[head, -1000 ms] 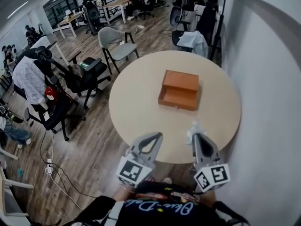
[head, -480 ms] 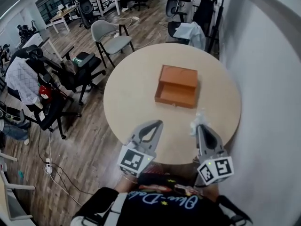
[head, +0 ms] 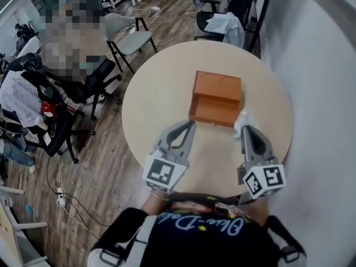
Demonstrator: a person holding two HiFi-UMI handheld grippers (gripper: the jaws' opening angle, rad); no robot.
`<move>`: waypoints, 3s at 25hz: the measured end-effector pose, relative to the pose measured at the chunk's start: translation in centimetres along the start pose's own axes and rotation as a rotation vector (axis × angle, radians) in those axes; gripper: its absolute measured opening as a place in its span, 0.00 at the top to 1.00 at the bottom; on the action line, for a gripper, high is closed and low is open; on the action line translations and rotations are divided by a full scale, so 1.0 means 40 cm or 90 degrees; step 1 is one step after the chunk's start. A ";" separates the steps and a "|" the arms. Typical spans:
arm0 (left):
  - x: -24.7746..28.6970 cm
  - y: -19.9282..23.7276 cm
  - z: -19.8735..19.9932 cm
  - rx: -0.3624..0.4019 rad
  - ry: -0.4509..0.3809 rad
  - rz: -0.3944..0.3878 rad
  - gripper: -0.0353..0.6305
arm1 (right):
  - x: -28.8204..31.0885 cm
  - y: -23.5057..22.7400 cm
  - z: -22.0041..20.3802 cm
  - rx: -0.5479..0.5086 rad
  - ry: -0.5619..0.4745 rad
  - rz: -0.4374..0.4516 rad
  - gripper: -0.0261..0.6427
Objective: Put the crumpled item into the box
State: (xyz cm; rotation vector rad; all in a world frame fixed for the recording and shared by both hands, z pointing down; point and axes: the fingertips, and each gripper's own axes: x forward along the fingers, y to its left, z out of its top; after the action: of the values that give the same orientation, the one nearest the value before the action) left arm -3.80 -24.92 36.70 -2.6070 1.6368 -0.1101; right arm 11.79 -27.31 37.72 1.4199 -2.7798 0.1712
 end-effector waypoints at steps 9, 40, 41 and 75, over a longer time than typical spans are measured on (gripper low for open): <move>0.062 0.119 -0.097 -0.025 0.024 -0.004 0.96 | 0.192 -0.033 -0.094 -0.029 0.069 -0.024 0.96; 0.141 0.254 -0.280 -0.085 0.076 -0.012 0.96 | 0.519 -0.056 -0.500 -0.145 0.386 0.006 0.96; 0.139 0.256 -0.282 -0.086 0.076 -0.010 0.96 | 0.521 -0.049 -0.508 -0.150 0.399 0.012 0.96; 0.090 0.220 -0.219 -0.059 0.056 -0.012 0.96 | 0.414 -0.025 -0.384 -0.094 0.289 -0.049 0.96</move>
State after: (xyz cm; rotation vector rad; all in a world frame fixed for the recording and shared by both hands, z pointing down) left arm -10.95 -32.12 44.72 -2.7236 1.6836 -0.1549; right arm 2.34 -39.65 54.13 1.2623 -2.3184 0.2453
